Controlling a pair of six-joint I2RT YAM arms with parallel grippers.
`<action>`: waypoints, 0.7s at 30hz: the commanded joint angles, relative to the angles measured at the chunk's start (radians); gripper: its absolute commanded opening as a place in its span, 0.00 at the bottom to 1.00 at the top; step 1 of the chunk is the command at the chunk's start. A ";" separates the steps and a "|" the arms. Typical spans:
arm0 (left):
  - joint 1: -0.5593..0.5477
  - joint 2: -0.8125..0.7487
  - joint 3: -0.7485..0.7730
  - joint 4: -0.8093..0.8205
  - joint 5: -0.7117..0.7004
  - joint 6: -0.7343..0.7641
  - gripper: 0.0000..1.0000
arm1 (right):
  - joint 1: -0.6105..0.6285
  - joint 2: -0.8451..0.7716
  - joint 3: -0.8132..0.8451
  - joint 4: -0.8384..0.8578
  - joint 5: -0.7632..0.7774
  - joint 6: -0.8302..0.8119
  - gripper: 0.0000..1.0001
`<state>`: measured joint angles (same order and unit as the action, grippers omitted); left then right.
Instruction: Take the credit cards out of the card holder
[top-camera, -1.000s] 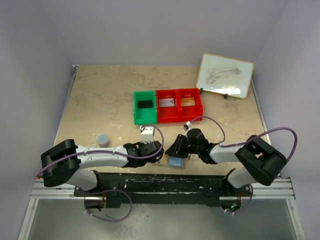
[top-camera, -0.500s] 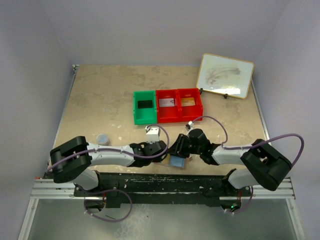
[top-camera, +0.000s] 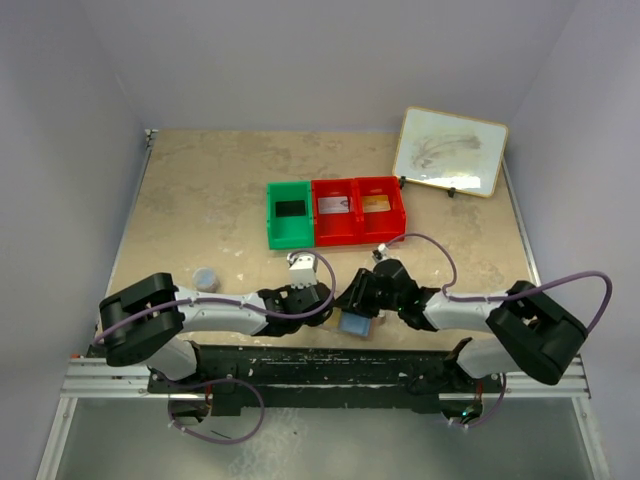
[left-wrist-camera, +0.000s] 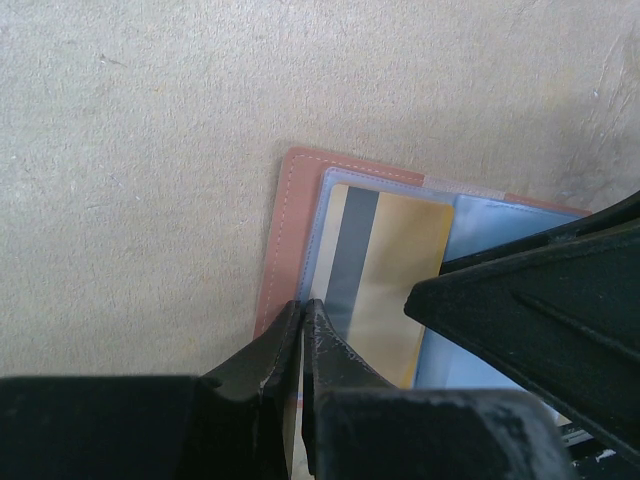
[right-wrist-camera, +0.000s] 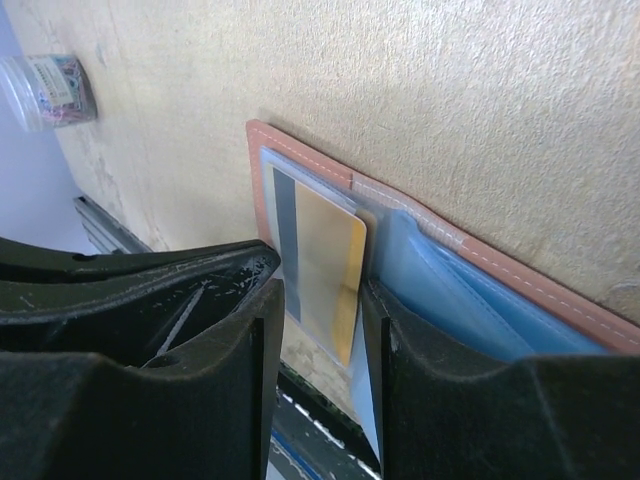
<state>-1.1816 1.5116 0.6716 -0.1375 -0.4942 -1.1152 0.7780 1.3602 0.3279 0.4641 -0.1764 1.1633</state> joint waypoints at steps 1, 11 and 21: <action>-0.005 0.057 -0.028 -0.082 0.017 0.008 0.00 | 0.062 0.028 0.049 -0.188 0.122 0.051 0.41; -0.012 0.050 -0.014 -0.097 0.016 0.009 0.00 | 0.137 -0.073 0.004 -0.198 0.168 0.159 0.40; -0.022 0.060 -0.009 -0.069 0.055 0.035 0.00 | 0.138 0.070 -0.003 -0.082 0.184 0.211 0.38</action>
<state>-1.1934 1.5192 0.6769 -0.1425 -0.5079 -1.1053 0.9085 1.3464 0.3454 0.3820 -0.0376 1.3384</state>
